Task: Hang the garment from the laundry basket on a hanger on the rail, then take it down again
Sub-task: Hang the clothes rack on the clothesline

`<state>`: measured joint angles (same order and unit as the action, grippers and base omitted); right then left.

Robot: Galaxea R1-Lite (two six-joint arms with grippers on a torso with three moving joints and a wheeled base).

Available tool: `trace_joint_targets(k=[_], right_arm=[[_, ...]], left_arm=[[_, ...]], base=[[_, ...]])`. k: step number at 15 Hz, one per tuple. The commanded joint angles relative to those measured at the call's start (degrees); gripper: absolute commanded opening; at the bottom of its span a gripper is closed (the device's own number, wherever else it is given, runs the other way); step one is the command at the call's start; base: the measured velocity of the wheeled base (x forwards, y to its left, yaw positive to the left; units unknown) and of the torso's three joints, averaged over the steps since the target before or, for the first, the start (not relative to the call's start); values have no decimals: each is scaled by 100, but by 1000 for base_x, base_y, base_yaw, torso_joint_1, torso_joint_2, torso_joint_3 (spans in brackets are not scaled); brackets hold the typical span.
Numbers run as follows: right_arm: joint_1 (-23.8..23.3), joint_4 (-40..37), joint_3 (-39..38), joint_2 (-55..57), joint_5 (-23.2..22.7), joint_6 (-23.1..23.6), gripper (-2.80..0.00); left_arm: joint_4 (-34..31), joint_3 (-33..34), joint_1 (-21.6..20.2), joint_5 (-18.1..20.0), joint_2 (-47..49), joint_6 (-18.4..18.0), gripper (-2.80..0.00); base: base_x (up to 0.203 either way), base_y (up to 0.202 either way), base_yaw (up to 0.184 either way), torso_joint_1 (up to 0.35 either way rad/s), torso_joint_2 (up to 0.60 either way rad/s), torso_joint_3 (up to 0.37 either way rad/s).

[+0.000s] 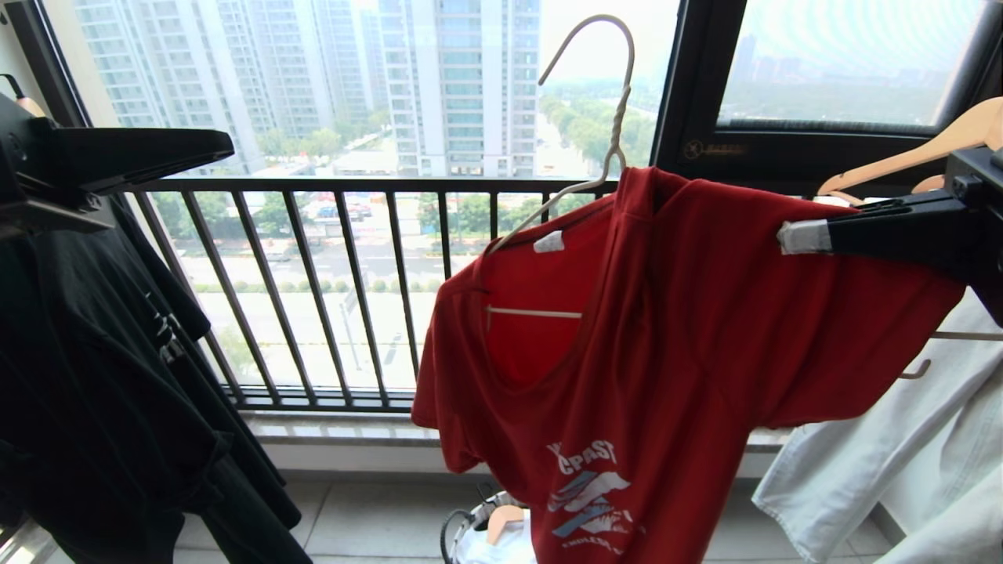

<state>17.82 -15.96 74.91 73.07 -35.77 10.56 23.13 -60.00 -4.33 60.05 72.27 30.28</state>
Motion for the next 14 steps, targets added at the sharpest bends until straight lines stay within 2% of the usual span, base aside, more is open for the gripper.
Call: trace_joint_targets(k=[1,5,7,10,14], right_arm=[[1,104,15,41,27,-18,-280],[2,172,15,111,452,-50,-280],[2,242,15,71,615,-206,-280],[2,612,-175,58,1125,-253,-280],[11,957,-212,-82,1304,-300,-280]], left_arm=[[17,-3,2,33,7,22,-280],[17,-12,-7,33,16,22,-280],[17,-12,-7,33,24,13,-280],[17,-20,2,33,33,4,-280],[17,-20,2,33,33,22,-280]], base=[[0,0,0,0,0,0],[0,0,0,0,0,0],[0,0,0,0,0,0],[0,0,0,0,0,0],[0,0,0,0,0,0]])
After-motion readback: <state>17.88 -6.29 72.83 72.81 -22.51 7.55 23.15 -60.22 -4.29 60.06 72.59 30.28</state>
